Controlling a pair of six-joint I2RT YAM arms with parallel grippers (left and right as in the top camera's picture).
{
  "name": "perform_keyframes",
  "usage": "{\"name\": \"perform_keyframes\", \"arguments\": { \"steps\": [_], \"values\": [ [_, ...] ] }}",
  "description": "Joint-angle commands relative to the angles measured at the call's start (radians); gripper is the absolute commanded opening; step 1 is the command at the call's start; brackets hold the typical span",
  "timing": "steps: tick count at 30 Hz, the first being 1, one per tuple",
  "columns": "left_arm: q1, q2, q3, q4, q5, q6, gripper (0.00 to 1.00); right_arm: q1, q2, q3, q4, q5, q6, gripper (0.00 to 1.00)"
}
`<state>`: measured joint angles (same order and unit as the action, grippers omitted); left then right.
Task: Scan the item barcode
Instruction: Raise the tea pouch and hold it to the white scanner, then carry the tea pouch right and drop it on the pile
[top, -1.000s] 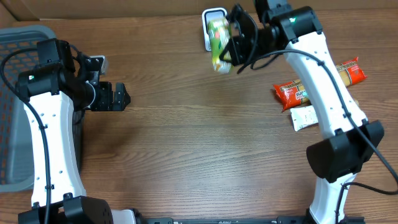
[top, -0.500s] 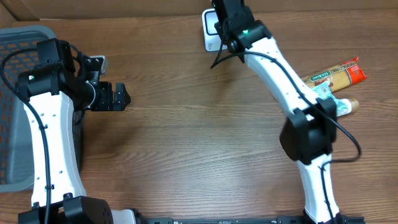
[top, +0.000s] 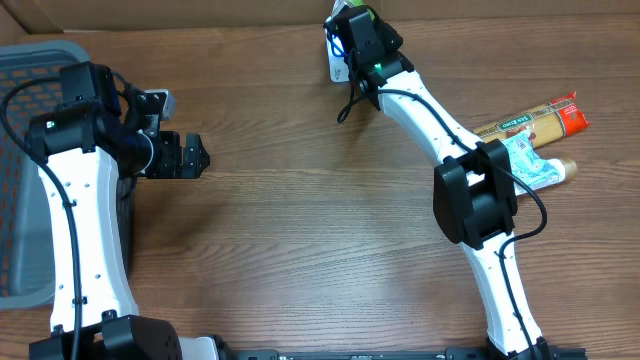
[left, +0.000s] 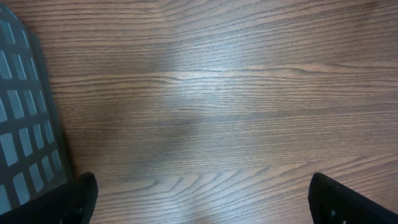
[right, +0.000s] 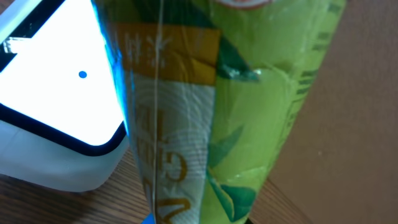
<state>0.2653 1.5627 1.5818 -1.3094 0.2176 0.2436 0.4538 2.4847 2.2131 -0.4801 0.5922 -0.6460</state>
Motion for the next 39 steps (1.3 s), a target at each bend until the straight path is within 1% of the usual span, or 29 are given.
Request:
{"name": "perform_keyframes", "arguments": {
  "steps": [1,13,22,25,29,32,34,36,39],
  "values": [
    [-0.002,-0.007,0.004,0.002,0.015,0.022,0.99,0.002,-0.014,0.013,0.019,0.035,-0.01,0.04],
    [-0.002,-0.007,0.004,0.002,0.015,0.022,1.0,0.003,-0.014,0.013,0.01,0.035,-0.01,0.04],
    [-0.002,-0.007,0.004,0.002,0.015,0.022,1.0,0.009,-0.02,0.013,-0.032,0.018,-0.005,0.04],
    [-0.002,-0.007,0.004,0.002,0.015,0.022,0.99,0.009,-0.073,0.013,-0.137,-0.139,0.055,0.04],
    [-0.002,-0.007,0.004,0.002,0.015,0.022,1.0,0.009,-0.154,0.013,-0.229,-0.233,0.117,0.04],
    [-0.002,-0.007,0.004,0.002,0.015,0.022,1.0,0.01,-0.236,0.013,-0.317,-0.354,0.182,0.04],
    [-0.002,-0.007,0.004,0.002,0.015,0.022,1.0,0.01,-0.295,0.013,-0.397,-0.479,0.267,0.04],
    [-0.002,-0.007,0.004,0.002,0.015,0.022,1.0,0.001,-0.354,0.013,-0.504,-0.645,0.365,0.04],
    [-0.002,-0.007,0.004,0.002,0.015,0.022,1.0,-0.032,-0.421,0.013,-0.673,-0.85,0.462,0.04]
  ]
}}
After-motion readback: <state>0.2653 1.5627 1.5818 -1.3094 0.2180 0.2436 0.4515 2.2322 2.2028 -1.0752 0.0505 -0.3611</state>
